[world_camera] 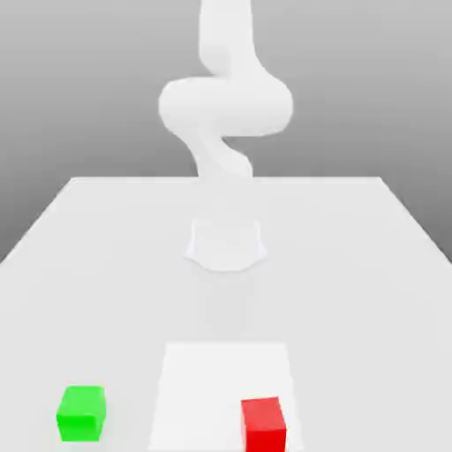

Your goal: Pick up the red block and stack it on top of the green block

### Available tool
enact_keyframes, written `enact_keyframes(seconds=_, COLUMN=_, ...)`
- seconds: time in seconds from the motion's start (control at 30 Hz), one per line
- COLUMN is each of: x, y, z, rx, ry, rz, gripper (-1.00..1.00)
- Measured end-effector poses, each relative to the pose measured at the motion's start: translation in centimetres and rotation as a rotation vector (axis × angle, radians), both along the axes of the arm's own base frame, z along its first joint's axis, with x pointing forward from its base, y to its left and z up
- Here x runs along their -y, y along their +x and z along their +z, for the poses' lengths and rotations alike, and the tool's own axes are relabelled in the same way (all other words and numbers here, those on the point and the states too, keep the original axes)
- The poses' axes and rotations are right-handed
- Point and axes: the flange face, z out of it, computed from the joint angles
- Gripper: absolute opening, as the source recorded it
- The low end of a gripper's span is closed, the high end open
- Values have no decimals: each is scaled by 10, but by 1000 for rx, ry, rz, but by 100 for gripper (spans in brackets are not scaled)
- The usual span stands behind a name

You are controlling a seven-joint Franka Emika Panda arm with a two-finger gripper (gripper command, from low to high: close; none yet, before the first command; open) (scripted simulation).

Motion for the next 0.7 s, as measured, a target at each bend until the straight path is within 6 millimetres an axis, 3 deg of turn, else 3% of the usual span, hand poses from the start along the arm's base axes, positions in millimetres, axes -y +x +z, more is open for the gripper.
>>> enact_keyframes(seconds=0.17, x=-8, y=59, z=-81, rx=-145, ry=-13, rz=18, gripper=0)
enact_keyframes(seconds=0.37, x=-18, y=104, z=-188, rx=-314, ry=-27, rz=43, gripper=0)
enact_keyframes(seconds=0.53, x=-27, y=123, z=-282, rx=-455, ry=-35, rz=66, gripper=0)
enact_keyframes(seconds=0.7, x=-37, y=122, z=-377, rx=-595, ry=-42, rz=93, gripper=0)
